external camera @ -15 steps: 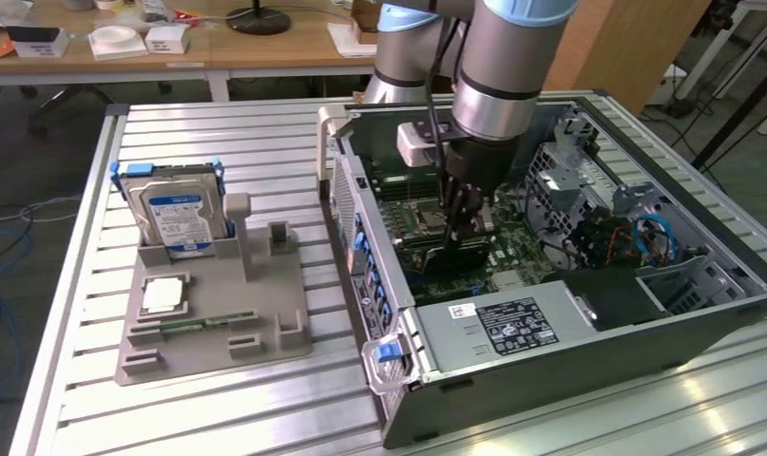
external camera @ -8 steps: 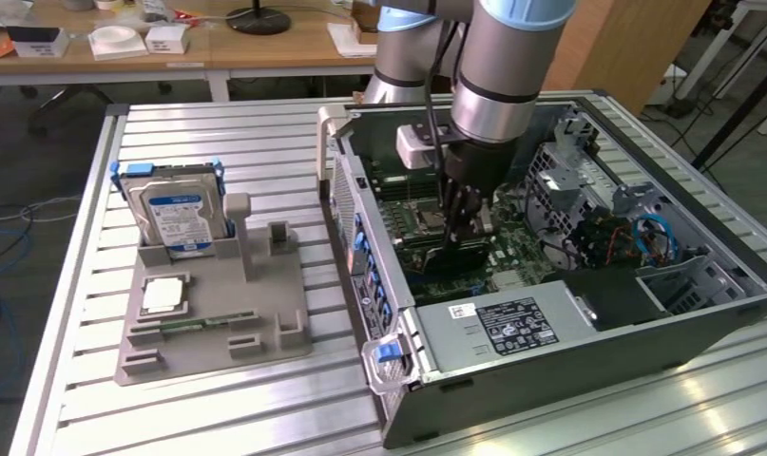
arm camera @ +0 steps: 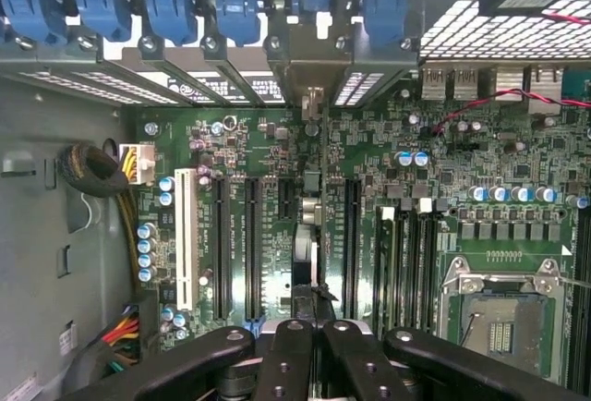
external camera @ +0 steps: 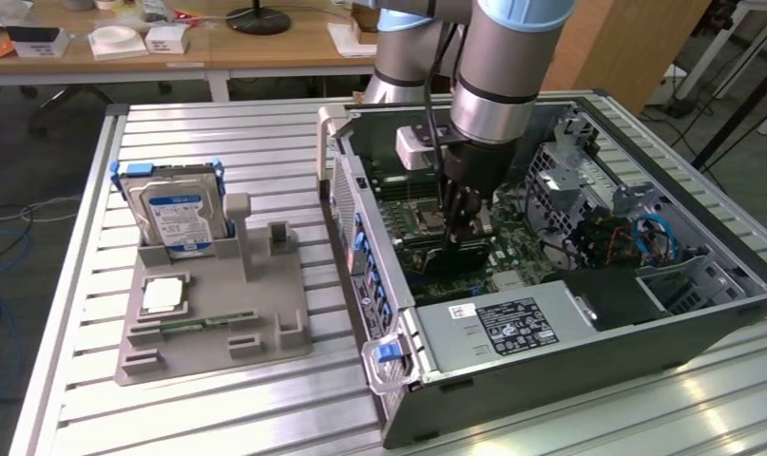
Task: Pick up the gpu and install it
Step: 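Press down on the gpu until it lock into place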
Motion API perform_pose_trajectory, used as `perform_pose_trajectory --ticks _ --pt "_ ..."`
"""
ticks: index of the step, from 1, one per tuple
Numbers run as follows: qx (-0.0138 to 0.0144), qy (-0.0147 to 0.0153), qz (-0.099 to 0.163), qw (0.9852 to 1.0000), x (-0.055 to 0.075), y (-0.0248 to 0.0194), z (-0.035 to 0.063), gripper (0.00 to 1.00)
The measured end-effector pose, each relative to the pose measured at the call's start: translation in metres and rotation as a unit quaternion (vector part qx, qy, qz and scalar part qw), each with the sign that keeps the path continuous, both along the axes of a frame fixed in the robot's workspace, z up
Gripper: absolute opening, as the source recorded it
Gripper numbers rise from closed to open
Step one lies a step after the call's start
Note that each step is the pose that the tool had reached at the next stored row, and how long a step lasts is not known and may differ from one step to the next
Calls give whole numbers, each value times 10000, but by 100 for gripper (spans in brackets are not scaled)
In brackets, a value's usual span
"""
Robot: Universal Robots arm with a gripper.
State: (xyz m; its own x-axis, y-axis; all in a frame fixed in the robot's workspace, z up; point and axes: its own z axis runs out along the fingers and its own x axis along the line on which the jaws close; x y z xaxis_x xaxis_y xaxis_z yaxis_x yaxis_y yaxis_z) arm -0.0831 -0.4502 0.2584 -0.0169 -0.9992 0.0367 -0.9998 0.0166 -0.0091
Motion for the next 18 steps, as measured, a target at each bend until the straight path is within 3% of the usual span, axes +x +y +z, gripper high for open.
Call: perform_pose_trajectory --ticks 4,10,18 --pt "18 -10 -1 10000 2 4 40 11" --pt "5 -3 0 10000 0 0 206 11" --pt "4 -3 0 10000 0 0 340 11"
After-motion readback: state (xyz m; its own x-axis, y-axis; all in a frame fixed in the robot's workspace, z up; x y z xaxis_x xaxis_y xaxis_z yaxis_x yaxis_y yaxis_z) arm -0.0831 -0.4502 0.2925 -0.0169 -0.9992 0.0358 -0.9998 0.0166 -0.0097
